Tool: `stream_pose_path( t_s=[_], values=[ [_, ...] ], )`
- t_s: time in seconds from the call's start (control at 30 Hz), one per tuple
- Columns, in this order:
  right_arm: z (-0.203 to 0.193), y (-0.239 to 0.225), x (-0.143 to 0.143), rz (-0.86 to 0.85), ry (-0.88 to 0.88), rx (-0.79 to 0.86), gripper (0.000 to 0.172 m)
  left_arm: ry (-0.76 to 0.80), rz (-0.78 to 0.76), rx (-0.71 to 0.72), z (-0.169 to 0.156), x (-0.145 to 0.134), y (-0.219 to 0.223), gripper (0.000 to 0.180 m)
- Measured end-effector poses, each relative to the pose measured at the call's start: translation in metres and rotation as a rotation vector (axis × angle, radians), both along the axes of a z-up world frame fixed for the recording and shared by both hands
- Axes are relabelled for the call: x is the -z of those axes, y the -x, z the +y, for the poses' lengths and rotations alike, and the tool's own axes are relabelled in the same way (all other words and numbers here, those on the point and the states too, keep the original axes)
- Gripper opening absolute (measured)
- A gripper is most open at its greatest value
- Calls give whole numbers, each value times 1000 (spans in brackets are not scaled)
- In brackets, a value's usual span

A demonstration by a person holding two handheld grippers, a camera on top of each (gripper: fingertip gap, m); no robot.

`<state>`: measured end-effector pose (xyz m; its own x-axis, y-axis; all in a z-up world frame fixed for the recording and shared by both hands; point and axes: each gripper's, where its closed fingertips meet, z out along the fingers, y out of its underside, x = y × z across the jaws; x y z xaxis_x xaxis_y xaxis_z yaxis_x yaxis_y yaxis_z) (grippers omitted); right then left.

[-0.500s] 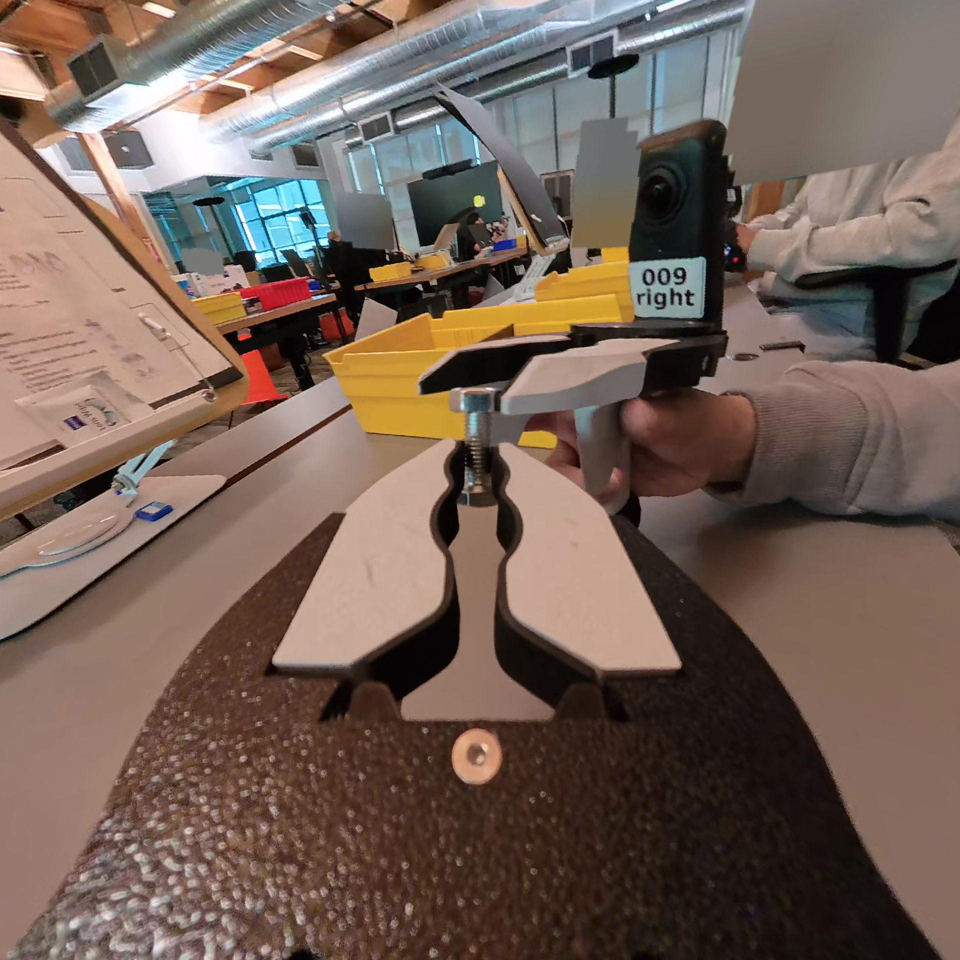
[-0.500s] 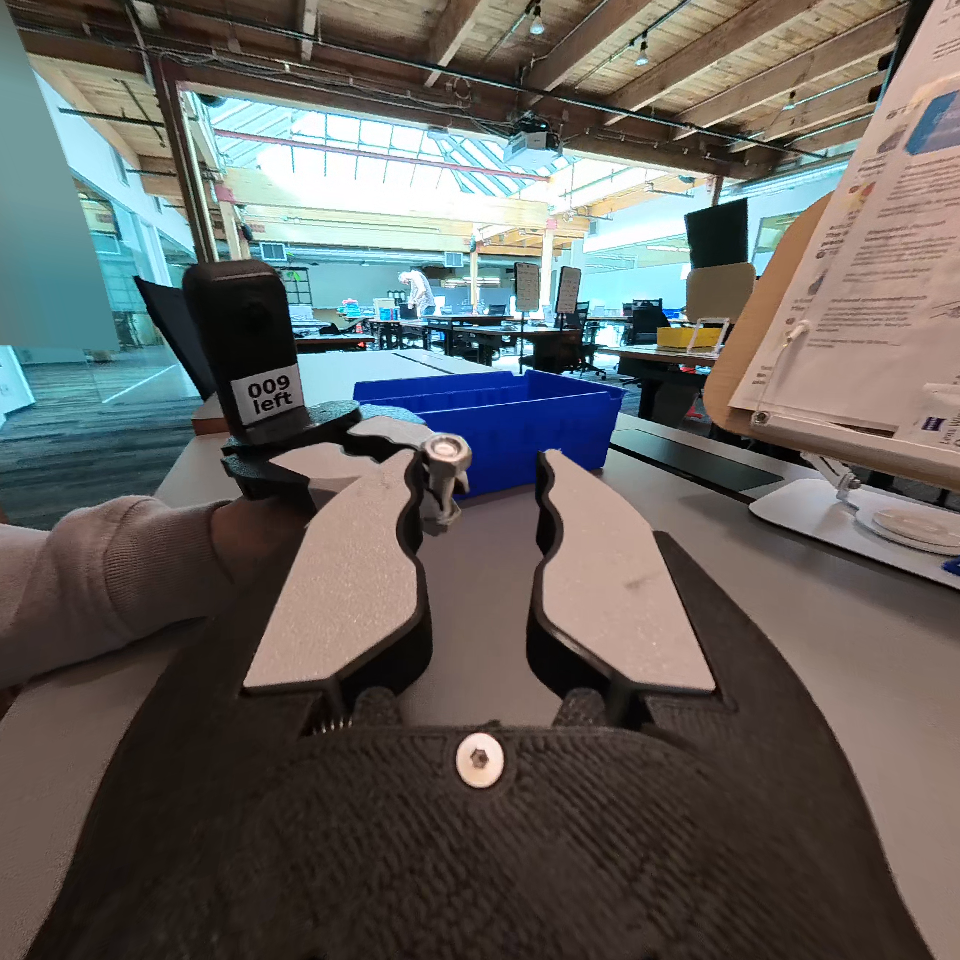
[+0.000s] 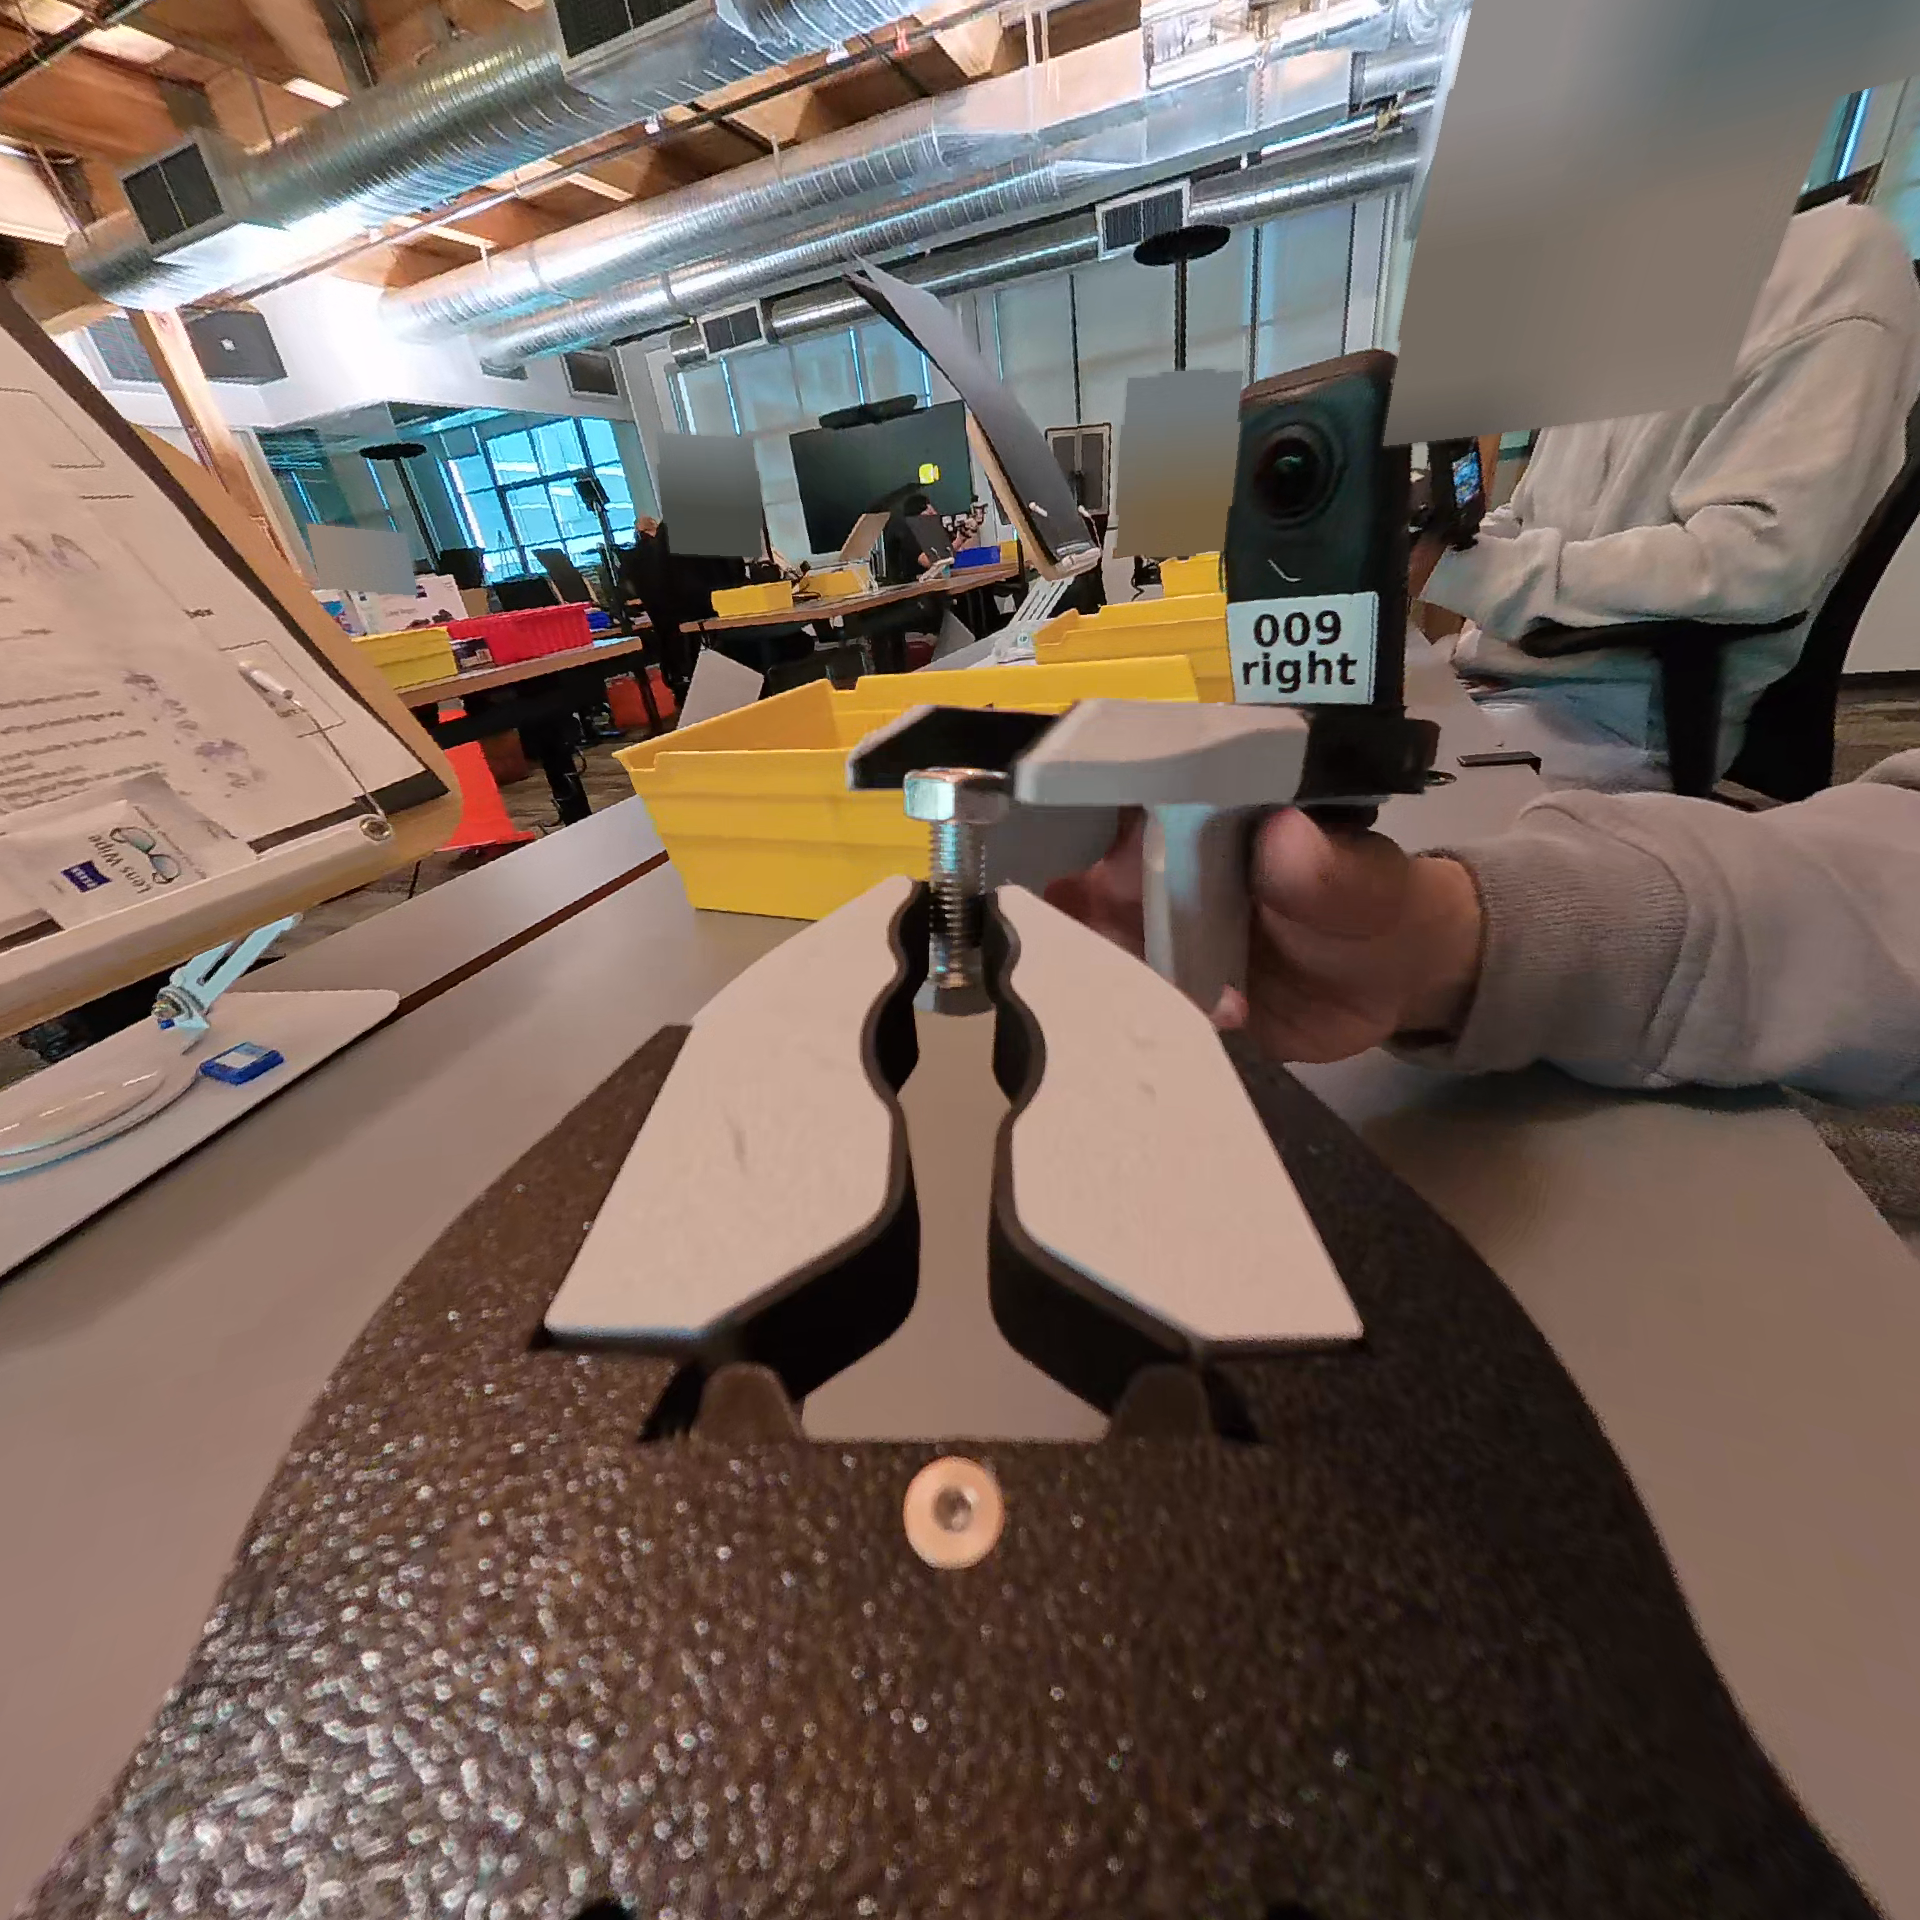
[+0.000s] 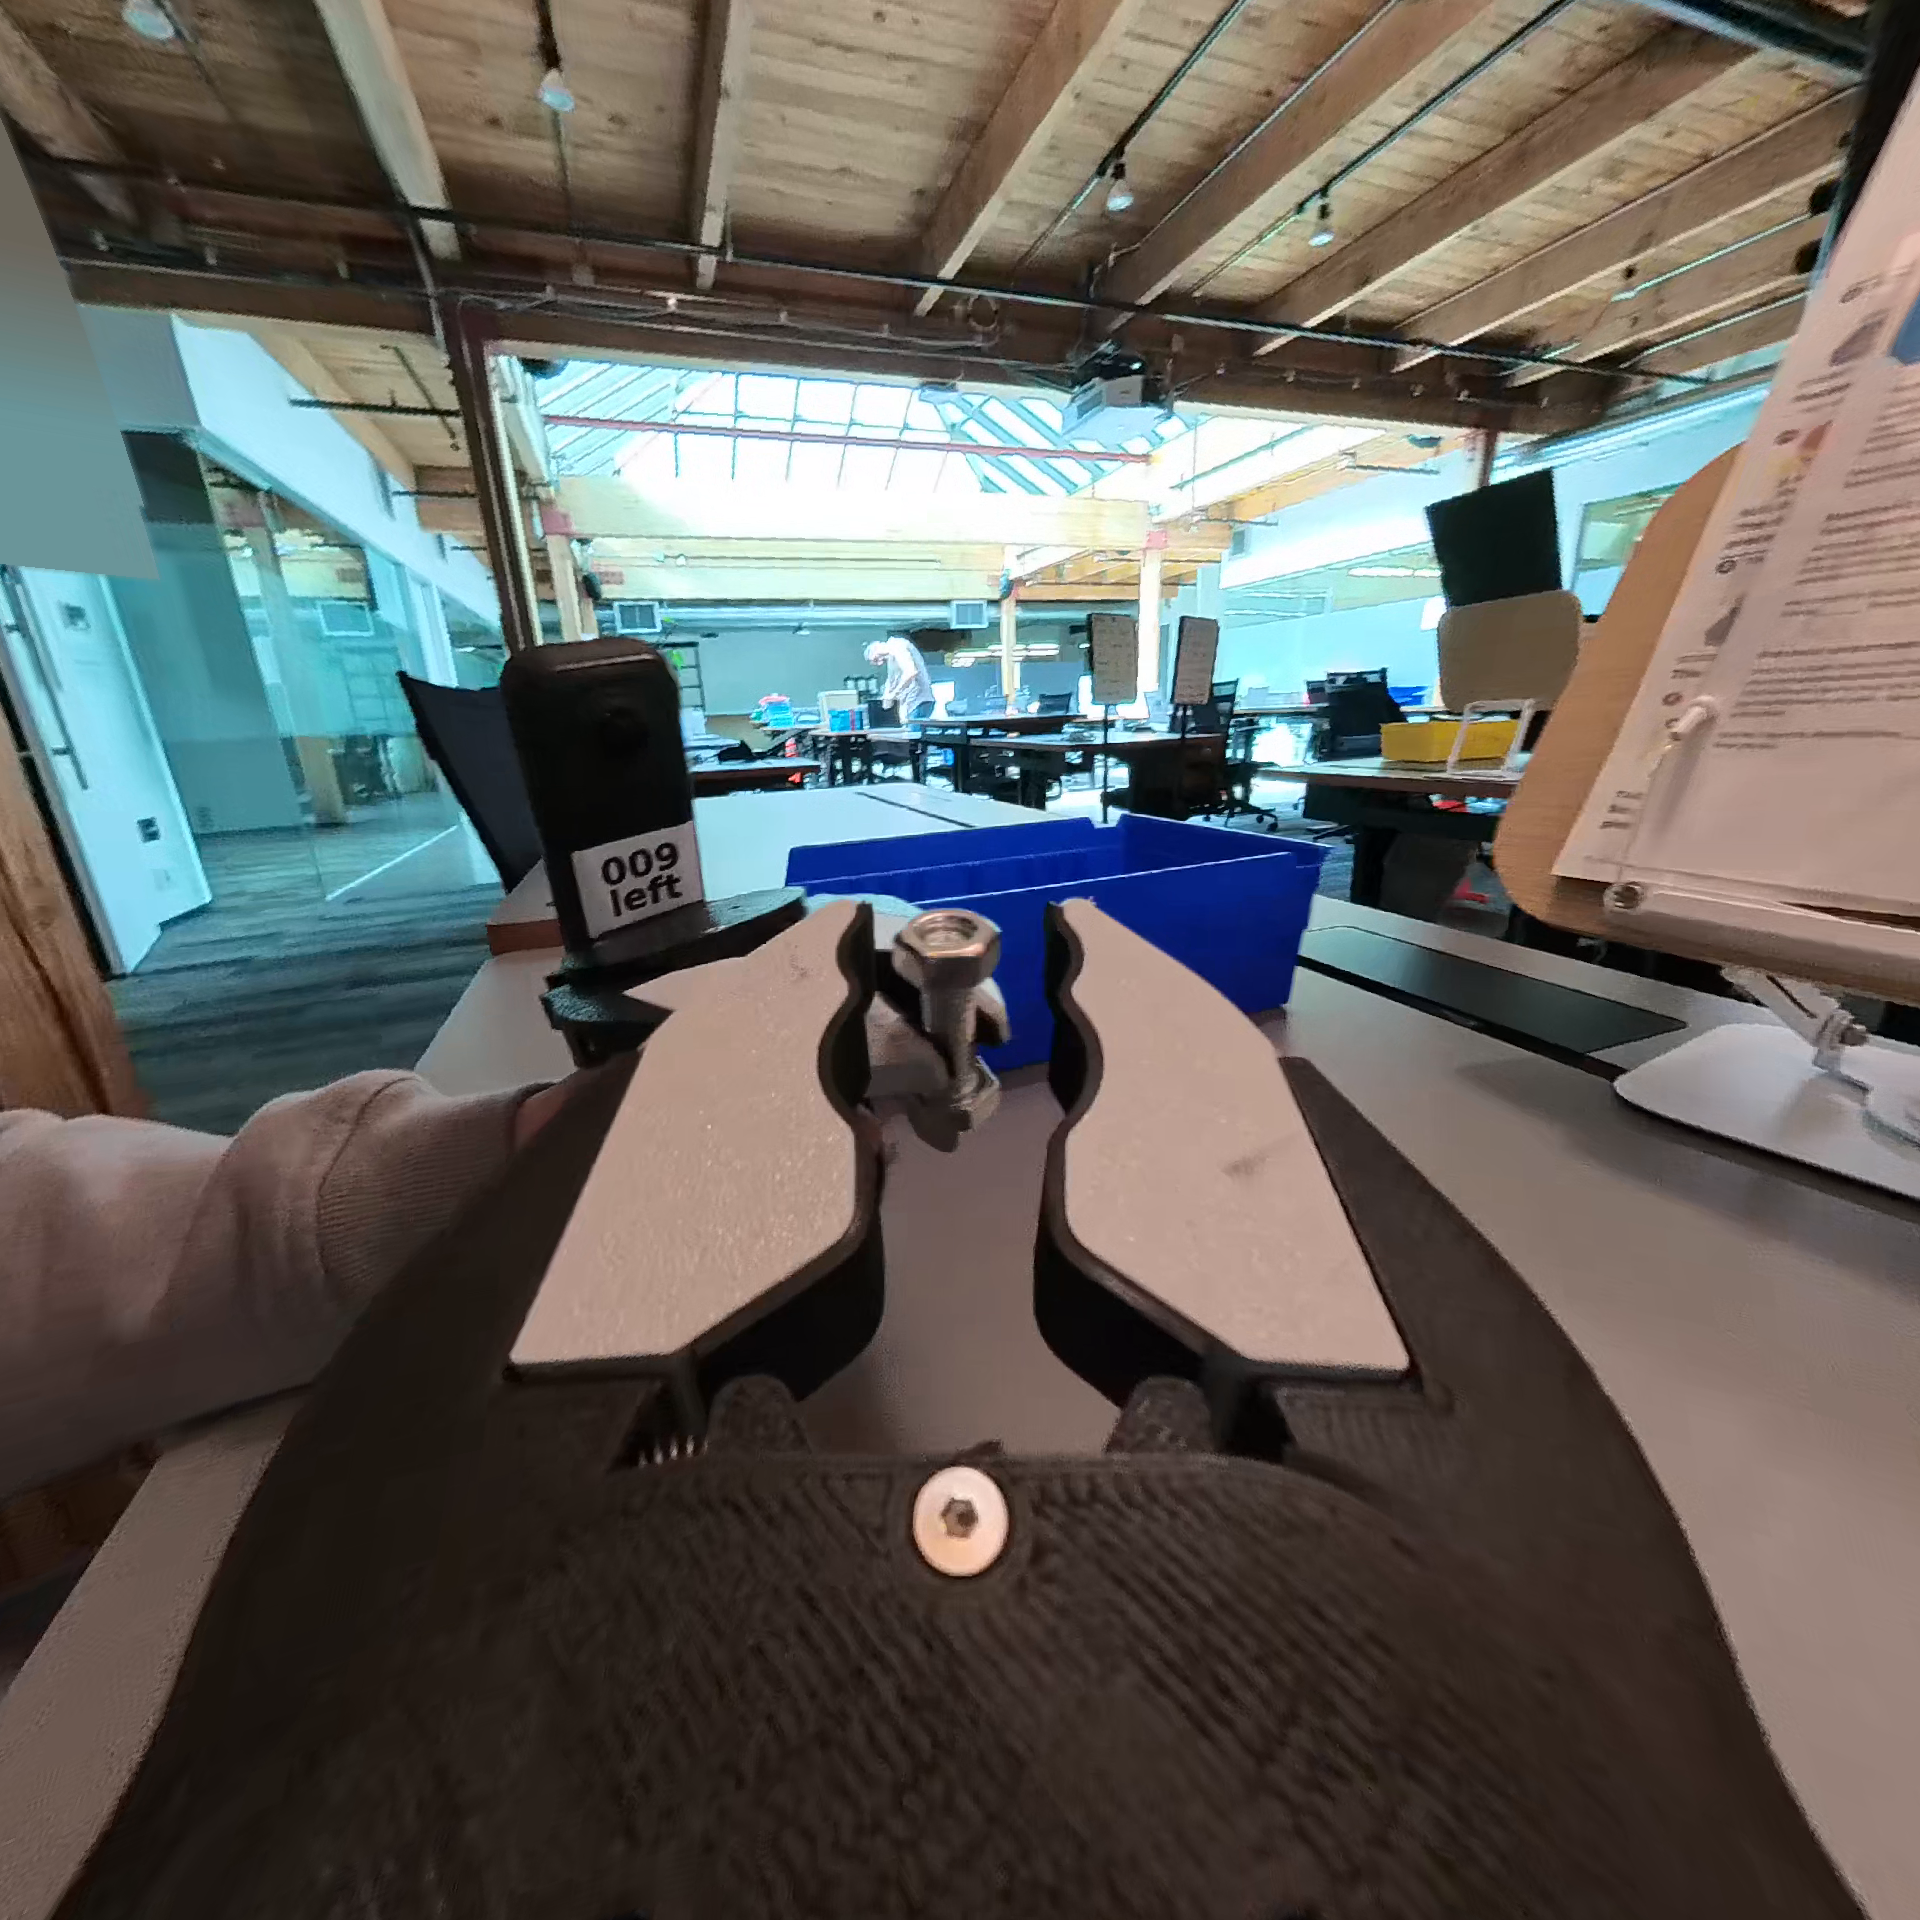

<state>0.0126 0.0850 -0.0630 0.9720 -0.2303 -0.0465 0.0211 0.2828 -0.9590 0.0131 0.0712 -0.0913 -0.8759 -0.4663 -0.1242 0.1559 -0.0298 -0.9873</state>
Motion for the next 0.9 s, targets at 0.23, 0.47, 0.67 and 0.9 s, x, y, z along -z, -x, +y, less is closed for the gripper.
stream_pose_path(
  t_s=[0.23, 0.47, 0.67, 0.9],
  values=[
    [-20, -34, 8, 80, 17, 148, 34, 192, 47, 13, 17, -17, -2, 8],
    [-4, -3, -3, 0, -15, 5, 36, 210, 125, 26, 10, -12, -4, 8],
    [-6, -4, -4, -23, -18, 29, 32, 208, 140, 45, -3, -10, -1, 8],
    [-7, -2, -8, -25, -38, 16, 27, 253, 146, 34, -11, -11, -1, 8]
  ],
)
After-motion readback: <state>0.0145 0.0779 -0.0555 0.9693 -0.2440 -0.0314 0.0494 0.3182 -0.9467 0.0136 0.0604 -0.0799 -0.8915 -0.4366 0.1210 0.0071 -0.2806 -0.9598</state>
